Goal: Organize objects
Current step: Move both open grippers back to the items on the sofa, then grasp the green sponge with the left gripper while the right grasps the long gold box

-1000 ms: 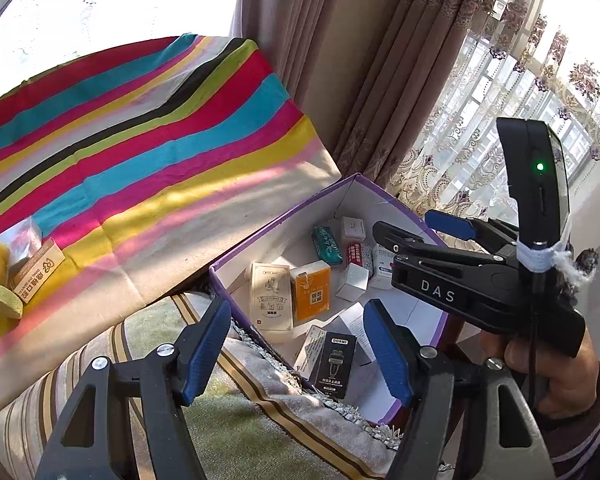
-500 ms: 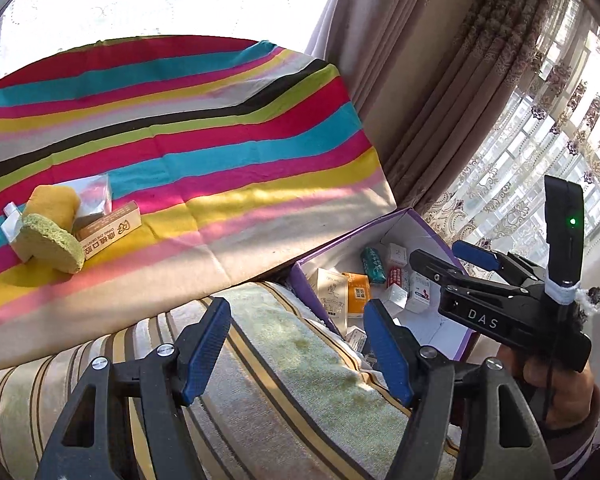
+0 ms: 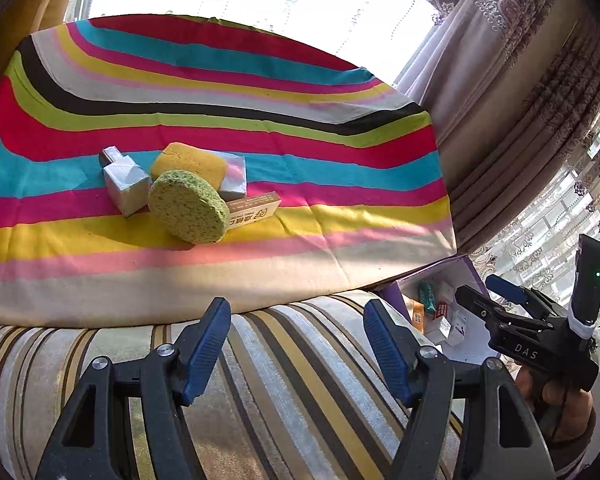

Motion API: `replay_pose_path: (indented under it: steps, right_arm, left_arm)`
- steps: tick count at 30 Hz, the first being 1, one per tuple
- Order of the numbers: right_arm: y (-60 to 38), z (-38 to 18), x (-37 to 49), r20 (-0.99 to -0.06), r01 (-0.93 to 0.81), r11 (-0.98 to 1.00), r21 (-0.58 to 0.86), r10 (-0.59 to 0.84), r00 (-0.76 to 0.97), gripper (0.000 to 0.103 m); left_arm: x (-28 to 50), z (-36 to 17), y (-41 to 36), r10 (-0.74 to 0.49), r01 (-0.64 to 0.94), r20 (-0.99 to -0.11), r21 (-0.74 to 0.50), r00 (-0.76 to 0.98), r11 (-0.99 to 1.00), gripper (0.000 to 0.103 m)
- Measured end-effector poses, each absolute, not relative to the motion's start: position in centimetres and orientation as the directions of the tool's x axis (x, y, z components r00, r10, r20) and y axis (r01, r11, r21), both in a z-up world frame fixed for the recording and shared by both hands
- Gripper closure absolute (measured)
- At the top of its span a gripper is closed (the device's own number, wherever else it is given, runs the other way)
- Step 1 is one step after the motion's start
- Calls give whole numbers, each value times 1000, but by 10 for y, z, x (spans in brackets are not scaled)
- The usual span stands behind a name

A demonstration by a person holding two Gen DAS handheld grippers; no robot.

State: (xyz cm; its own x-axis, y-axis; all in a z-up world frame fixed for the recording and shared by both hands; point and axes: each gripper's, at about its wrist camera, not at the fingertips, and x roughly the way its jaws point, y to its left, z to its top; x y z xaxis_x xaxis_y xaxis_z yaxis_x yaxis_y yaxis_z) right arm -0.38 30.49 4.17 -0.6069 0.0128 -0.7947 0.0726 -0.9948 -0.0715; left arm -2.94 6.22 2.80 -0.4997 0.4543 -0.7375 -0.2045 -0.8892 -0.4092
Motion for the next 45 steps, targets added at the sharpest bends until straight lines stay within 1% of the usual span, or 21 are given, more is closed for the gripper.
replay_pose_path:
  steps: [3, 6, 9, 17, 21, 24, 28, 31, 39, 41, 42, 43, 45]
  right_arm:
    - [290, 41, -9, -797, 109, -991, -76, -6, -604, 18]
    - [276, 40, -15, -801, 143, -986, -84, -18, -599, 18]
    - [262, 39, -22, -805, 177, -980, -89, -34, -593, 17]
    - [228, 30, -42, -826, 266, -959, -101, -68, -560, 17]
    - [218, 25, -54, -837, 290, -952, -95, -82, -542, 16]
    - [212, 21, -62, -844, 301, -950, -86, -91, -529, 16]
    - [206, 15, -72, -854, 315, -946, -71, -106, -510, 16]
    - [202, 11, -79, -859, 323, -945, -55, -120, -497, 15]
    - [194, 2, -95, -872, 334, -942, -35, -135, -471, 14]
    - [192, 0, -98, -874, 337, -941, -34, -135, -466, 14]
    - [190, -1, -100, -875, 339, -940, -34, -135, -464, 14]
    - [189, -2, -101, -876, 341, -939, -33, -137, -462, 14]
    - [186, -4, -105, -877, 346, -938, -28, -143, -458, 13]
  left_arm:
    - [-37, 24, 42, 446, -163, -737, -426, -509, -890, 26]
    - [-46, 22, 26, 437, -145, -739, -428, -513, -892, 25]
    - [-58, 21, 19, 434, -157, -746, -416, -505, -896, 21]
    - [-94, 14, 18, 440, -211, -774, -386, -455, -898, 18]
    - [-110, 6, 19, 448, -228, -784, -386, -429, -894, 16]
    - [-122, 1, 21, 439, -252, -792, -362, -424, -897, 16]
    - [-135, -7, 20, 458, -275, -789, -372, -409, -887, 15]
    - [-144, -15, 17, 489, -272, -782, -410, -387, -871, 13]
    - [-158, -32, 17, 543, -273, -769, -472, -337, -838, 13]
    - [-159, -33, 19, 556, -280, -761, -483, -335, -830, 15]
    - [-160, -33, 18, 557, -282, -760, -483, -336, -829, 17]
    - [-160, -34, 17, 563, -281, -756, -490, -334, -825, 26]
    - [-159, -35, 14, 577, -273, -747, -510, -329, -816, 26]
